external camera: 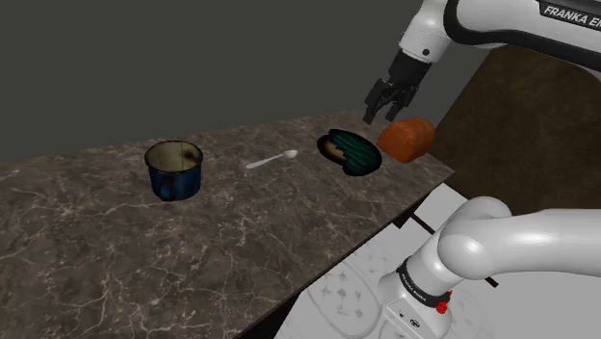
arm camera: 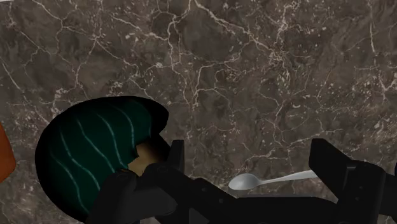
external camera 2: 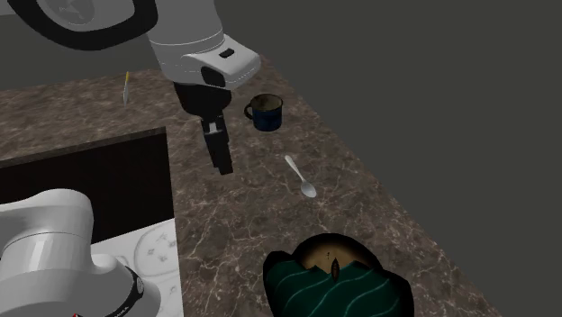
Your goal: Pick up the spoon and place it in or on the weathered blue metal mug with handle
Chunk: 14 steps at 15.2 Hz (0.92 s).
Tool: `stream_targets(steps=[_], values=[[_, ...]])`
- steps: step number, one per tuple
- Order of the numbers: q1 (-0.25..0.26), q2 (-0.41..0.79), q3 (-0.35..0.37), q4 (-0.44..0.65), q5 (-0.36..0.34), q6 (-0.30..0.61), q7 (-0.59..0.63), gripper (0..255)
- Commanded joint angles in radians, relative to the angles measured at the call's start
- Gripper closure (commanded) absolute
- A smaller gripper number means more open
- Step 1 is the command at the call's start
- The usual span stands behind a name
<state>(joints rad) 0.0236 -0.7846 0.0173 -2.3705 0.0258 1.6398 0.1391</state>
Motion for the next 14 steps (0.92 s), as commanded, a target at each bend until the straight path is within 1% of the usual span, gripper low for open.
stream_targets(steps=[1,7,14], values=[[0.000,0.000,0.000,0.000,0.000,0.000,0.000,0],[0.006,0.221,0.003,0.026,0.010,0.142,-0.009,0],[0.014,0.500,0.008,0.113,0.021,0.272,-0.021,0]])
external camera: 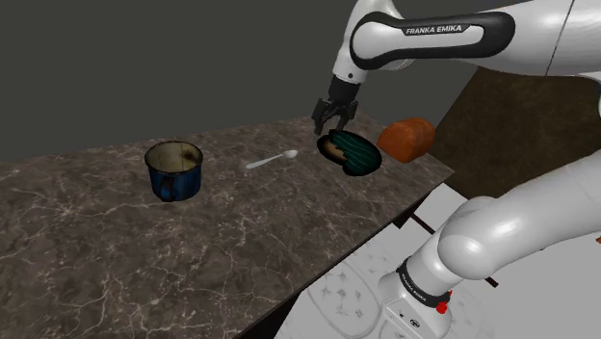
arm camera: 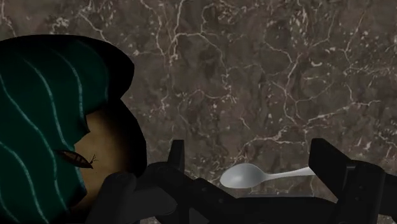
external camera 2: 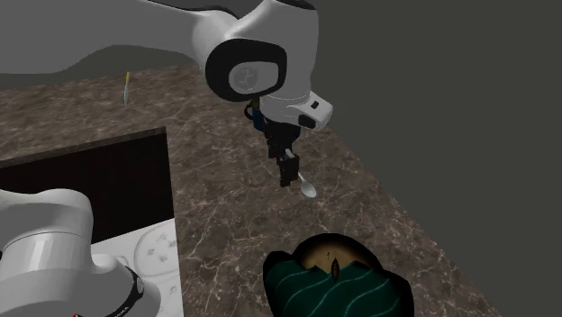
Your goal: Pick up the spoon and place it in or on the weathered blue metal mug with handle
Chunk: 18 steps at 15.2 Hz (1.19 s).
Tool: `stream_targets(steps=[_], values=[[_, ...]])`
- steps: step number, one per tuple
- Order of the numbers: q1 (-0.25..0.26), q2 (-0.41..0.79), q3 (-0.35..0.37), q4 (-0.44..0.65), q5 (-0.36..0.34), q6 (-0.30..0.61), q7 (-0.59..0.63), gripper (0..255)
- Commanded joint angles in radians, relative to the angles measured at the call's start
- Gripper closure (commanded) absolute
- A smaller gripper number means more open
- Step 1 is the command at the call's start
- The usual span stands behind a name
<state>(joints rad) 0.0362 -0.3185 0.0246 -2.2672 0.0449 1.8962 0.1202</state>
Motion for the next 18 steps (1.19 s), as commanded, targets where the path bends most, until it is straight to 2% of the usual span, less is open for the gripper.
stream_targets(steps=[1,10,18], values=[[0.002,0.074,0.002,0.027,0.003,0.030,-0.003,0],[0.011,0.445,0.010,0.235,0.012,0.113,-0.016,0],[0.014,0.484,0.012,0.173,0.015,0.212,-0.017,0]])
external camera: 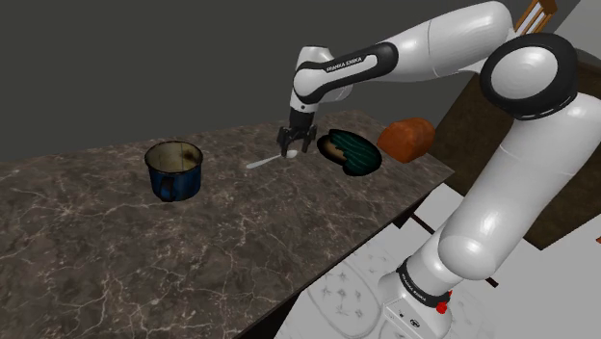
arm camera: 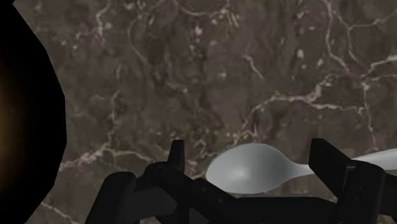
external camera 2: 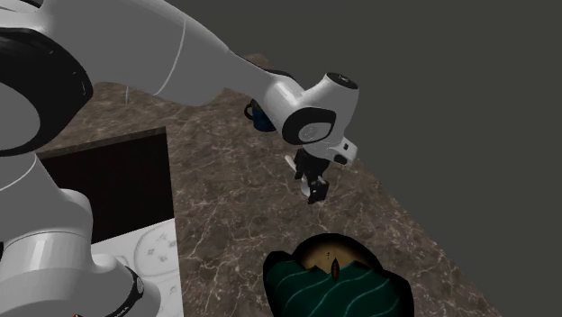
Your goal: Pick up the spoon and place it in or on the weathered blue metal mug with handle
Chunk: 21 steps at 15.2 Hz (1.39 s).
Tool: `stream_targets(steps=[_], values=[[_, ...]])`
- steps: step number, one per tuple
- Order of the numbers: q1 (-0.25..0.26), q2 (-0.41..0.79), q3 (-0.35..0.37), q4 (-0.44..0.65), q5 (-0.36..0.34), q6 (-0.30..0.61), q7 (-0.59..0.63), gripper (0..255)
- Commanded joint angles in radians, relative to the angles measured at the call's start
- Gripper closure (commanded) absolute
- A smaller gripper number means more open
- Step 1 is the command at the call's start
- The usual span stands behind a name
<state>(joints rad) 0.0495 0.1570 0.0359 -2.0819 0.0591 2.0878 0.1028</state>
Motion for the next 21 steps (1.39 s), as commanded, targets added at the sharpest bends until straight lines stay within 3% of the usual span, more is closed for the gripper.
stream_targets(steps=[1,8,9,18,21], values=[[0.001,0.008,0.001,-0.013,0.001,0.021,0.001,0],[0.001,0.008,0.001,-0.012,0.001,0.021,0.001,0],[0.001,0.008,0.001,-0.012,0.001,0.021,0.001,255],[0.001,0.008,0.001,-0.012,0.001,0.021,0.001,255],[0.001,-0.014,0.001,0.003,0.000,-0.016,0.002,255]])
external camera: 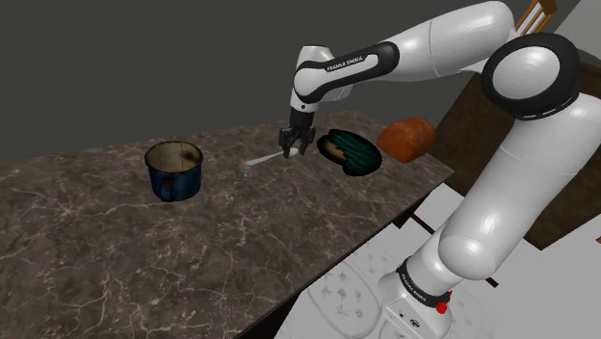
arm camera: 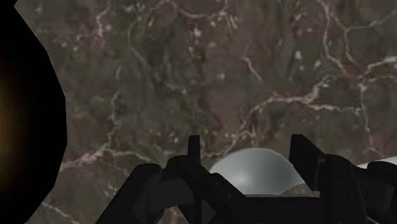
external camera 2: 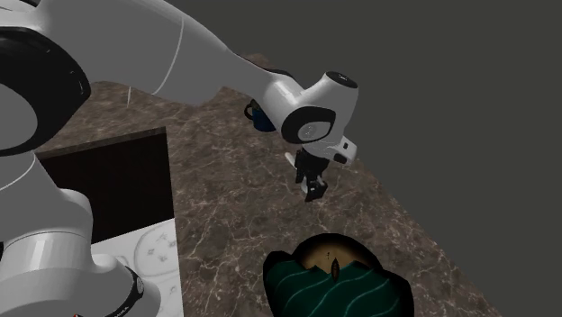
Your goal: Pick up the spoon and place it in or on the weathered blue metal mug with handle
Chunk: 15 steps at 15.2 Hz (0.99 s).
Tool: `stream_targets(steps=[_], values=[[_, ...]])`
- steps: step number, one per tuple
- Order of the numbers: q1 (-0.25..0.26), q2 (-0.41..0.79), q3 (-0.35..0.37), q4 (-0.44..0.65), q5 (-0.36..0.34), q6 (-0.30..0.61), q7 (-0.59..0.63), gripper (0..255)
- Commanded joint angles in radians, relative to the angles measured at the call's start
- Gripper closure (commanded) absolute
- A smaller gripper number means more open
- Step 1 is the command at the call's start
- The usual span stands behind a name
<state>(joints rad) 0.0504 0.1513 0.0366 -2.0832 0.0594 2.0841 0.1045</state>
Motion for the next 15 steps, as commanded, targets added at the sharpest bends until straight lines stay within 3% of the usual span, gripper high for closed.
stream_targets(steps=[1,15], values=[[0.000,-0.015,0.000,0.010,0.000,-0.025,0.001,255],[-0.001,-0.090,-0.001,0.112,-0.002,-0.201,0.009,255]])
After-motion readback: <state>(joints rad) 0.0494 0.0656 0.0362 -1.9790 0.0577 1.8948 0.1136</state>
